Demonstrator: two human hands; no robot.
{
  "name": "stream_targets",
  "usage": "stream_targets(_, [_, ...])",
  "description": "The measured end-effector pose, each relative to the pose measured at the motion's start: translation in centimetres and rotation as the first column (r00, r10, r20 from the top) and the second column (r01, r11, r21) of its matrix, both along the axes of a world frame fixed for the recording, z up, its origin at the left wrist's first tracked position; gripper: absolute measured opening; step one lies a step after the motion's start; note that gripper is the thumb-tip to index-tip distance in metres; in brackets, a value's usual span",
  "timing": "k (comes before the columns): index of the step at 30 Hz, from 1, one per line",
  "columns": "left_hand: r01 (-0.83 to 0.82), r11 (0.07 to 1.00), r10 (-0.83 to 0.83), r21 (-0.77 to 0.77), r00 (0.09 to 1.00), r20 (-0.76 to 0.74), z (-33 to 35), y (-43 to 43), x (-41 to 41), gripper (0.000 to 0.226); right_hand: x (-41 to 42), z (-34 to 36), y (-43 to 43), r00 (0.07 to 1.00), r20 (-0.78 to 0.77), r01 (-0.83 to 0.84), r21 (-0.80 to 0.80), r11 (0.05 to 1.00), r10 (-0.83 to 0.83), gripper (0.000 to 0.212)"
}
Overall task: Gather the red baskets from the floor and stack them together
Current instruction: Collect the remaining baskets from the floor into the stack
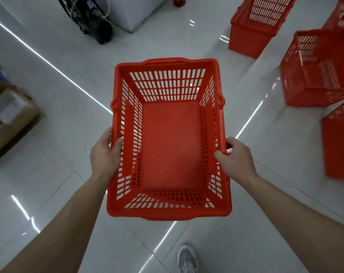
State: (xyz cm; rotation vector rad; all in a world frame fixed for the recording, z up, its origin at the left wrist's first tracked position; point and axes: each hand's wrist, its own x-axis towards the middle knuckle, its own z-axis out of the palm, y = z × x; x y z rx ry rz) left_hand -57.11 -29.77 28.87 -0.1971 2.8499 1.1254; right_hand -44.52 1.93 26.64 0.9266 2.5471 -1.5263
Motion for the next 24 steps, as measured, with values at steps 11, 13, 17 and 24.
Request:
stream_targets(11, [0.206,0.976,-0.188,-0.075,0.963,0.196,-6.9,2.3,-0.2,0.045,3.9,-8.4,-0.3,0.929,0.325,-0.166,-0.058,0.984,0.176,0.037])
stream_targets(13, [0.262,0.957,-0.232,-0.126,0.949,0.215,-7.2,2.7,0.4,0.050,3.0,-8.8,0.6,0.890,0.396,-0.255,0.021,0.967,0.226,0.055])
stream_targets(17, [0.409,0.885,-0.346,-0.223,0.897,0.275,-7.0,5.7,2.1,0.078,1.7,-7.8,4.4,0.871,0.434,-0.342,0.199,0.918,0.230,0.082])
stream_targets(24, [0.563,0.775,-0.500,-0.287,0.824,0.266,-5.1,18.8,5.6,0.086,5.8,-3.8,17.8,0.900,0.433,-0.225,0.364,0.904,0.049,0.083])
